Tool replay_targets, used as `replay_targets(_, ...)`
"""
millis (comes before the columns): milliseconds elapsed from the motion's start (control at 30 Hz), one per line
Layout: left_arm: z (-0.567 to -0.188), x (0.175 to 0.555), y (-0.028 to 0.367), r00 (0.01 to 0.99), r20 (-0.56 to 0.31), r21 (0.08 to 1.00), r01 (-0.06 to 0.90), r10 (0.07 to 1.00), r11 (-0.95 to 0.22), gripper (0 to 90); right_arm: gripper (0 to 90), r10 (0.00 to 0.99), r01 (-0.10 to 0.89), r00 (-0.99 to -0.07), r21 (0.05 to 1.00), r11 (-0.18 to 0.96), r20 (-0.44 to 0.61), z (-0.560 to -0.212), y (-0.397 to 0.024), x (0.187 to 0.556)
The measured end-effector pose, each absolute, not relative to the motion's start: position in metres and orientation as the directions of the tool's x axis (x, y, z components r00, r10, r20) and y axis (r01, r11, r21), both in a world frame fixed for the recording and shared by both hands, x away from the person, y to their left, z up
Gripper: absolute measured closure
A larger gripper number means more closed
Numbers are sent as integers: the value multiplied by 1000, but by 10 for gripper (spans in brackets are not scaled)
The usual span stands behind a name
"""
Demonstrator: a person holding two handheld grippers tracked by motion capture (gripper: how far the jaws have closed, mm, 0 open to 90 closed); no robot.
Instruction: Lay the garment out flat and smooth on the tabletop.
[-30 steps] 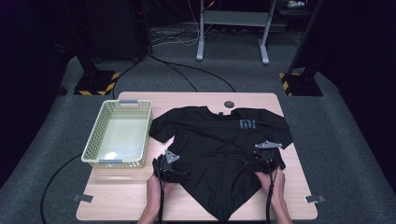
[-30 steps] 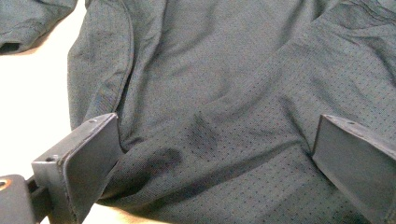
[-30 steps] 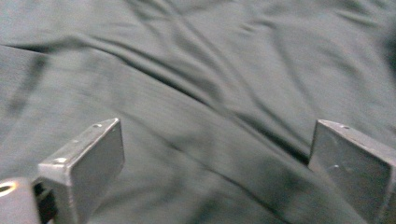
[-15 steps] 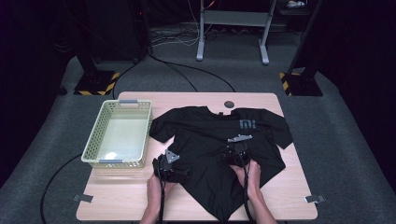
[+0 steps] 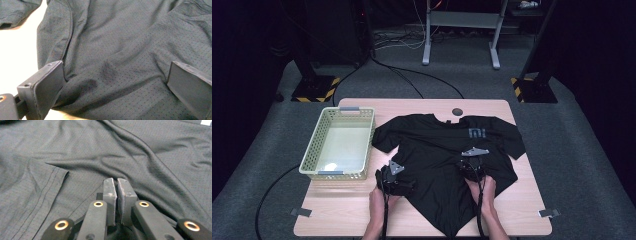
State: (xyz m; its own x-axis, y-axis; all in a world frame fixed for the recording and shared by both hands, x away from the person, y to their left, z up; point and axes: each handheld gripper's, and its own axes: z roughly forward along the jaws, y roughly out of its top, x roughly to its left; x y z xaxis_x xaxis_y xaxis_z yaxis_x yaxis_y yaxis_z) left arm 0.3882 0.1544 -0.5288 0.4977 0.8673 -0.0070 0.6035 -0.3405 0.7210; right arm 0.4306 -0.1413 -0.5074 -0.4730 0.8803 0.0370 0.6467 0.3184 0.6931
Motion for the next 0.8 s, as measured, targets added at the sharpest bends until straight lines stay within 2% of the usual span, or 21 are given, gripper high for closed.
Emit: replay_targets(800, -529, 388, 155, 496, -10, 722, 604, 868, -337, 19, 875, 887, 597, -454, 767, 236, 80, -475, -186, 385)
